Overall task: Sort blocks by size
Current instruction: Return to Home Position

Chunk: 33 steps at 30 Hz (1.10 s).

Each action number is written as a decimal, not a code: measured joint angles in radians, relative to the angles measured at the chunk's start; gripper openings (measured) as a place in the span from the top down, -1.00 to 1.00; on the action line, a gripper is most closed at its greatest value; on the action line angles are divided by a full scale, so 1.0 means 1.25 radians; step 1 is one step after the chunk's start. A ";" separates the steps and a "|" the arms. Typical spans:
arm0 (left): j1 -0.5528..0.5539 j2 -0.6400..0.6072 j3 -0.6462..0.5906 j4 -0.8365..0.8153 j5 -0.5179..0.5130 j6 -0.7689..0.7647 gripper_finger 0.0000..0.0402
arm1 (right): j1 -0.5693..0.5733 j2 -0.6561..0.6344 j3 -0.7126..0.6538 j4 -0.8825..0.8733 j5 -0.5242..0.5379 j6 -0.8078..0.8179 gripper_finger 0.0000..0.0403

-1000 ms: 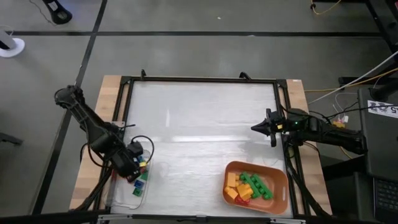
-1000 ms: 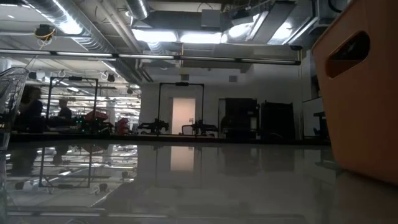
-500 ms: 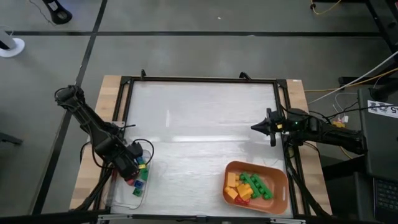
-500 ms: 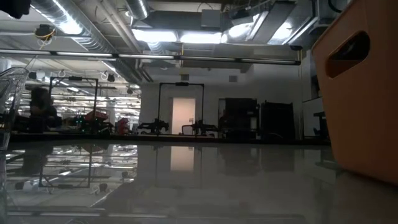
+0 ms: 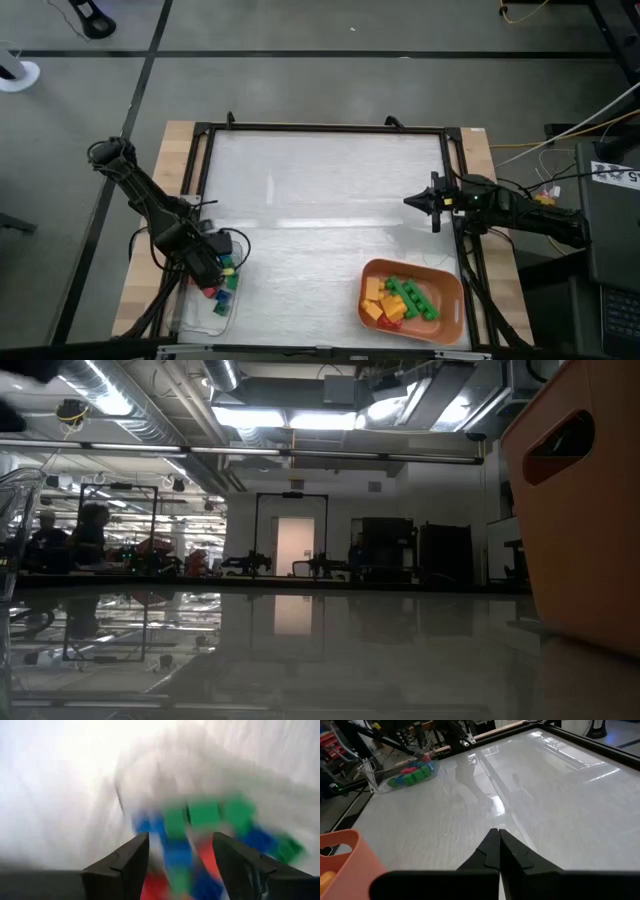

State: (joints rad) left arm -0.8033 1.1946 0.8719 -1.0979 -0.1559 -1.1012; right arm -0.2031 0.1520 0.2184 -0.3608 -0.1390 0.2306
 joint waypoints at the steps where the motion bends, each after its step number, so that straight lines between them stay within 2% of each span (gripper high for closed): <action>1: 0.004 0.000 0.000 0.017 -0.066 0.056 -0.02 | 0.000 0.000 0.000 -0.002 0.000 0.000 1.00; 4: 0.020 0.000 0.000 0.175 -0.316 0.279 -0.02 | 0.000 0.000 0.000 -0.008 0.000 0.000 1.00; 5: 0.029 -0.003 0.001 0.236 -0.367 0.370 -0.02 | 0.000 0.000 0.000 -0.008 0.000 0.000 1.00; 6: 0.041 -0.012 0.001 0.286 -0.384 0.458 -0.02 | 0.000 0.000 0.000 -0.007 0.000 0.000 1.00; 9: 0.079 -0.082 0.000 0.391 -0.365 0.613 -0.02 | 0.000 0.000 0.000 -0.007 0.000 0.000 1.00; 11: 0.105 -0.162 0.000 0.423 -0.311 0.676 -0.02 | 0.000 0.000 0.000 -0.006 0.000 0.000 1.00; 14: 0.143 -0.304 0.000 0.430 -0.199 0.752 -0.02 | 0.000 0.000 0.000 -0.007 0.000 0.000 1.00; 17: 0.170 -0.442 -0.005 0.419 -0.149 0.821 -0.02 | 0.000 0.000 0.000 -0.007 0.000 0.000 1.00; 20: 0.184 -0.574 -0.061 0.425 -0.147 0.847 -0.02 | 0.000 0.000 0.000 -0.007 0.000 0.000 1.00; 26: 0.190 -0.801 -0.242 0.508 -0.145 0.843 -0.02 | 0.000 0.000 0.000 -0.007 0.000 0.000 1.00; 30: 0.190 -0.944 -0.330 0.518 -0.149 0.825 -0.02 | 0.000 0.000 0.000 -0.008 0.000 -0.003 1.00; 33: 0.194 -0.947 -0.352 0.532 -0.172 0.828 -0.02 | 0.000 -0.001 0.000 -0.019 0.000 -0.003 1.00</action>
State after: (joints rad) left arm -0.5608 0.0112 0.4315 -0.4332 -0.3705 -0.0656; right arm -0.2028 0.1509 0.2184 -0.3848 -0.1387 0.2268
